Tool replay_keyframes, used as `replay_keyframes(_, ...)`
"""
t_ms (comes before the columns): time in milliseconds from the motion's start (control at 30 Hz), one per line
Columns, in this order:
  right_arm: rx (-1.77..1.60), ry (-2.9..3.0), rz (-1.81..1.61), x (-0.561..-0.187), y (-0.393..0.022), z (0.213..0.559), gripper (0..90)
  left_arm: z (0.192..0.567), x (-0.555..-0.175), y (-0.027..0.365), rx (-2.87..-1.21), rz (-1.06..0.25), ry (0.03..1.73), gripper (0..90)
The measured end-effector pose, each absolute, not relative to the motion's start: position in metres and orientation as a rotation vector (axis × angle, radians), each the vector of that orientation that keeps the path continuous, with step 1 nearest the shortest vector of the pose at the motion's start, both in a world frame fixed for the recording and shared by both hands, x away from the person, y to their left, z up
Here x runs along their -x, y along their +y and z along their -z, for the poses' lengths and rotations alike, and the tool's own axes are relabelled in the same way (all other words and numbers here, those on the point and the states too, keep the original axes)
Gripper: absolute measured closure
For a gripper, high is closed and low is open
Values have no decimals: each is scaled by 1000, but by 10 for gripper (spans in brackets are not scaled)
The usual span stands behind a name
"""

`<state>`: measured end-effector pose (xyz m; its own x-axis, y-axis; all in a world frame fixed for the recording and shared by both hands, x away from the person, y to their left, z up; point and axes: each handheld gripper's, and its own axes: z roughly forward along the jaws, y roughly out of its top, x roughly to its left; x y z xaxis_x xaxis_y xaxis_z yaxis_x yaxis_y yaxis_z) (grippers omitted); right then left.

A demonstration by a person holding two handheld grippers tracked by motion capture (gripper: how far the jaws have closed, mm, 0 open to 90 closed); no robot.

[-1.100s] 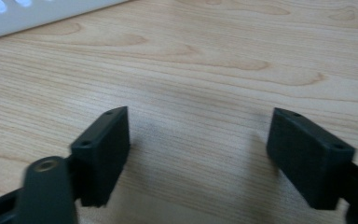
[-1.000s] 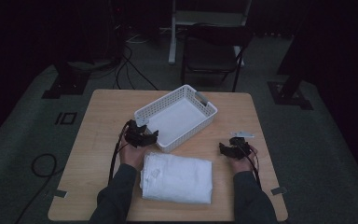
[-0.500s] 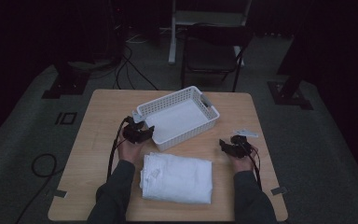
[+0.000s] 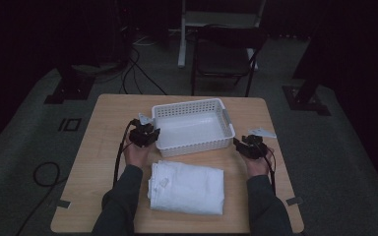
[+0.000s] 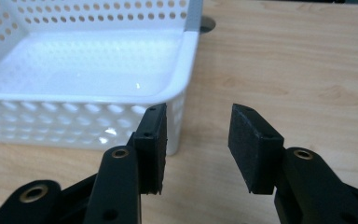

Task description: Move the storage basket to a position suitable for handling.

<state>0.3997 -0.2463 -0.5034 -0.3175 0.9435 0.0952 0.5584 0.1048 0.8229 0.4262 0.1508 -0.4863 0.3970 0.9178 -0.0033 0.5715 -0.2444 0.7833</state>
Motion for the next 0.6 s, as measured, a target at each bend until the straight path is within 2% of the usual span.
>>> replay_keyframes(600, -1420, 1982, -1131, -412, -233, 487, 564, 486, -433, 159, -1900, -607, 1308, 707)
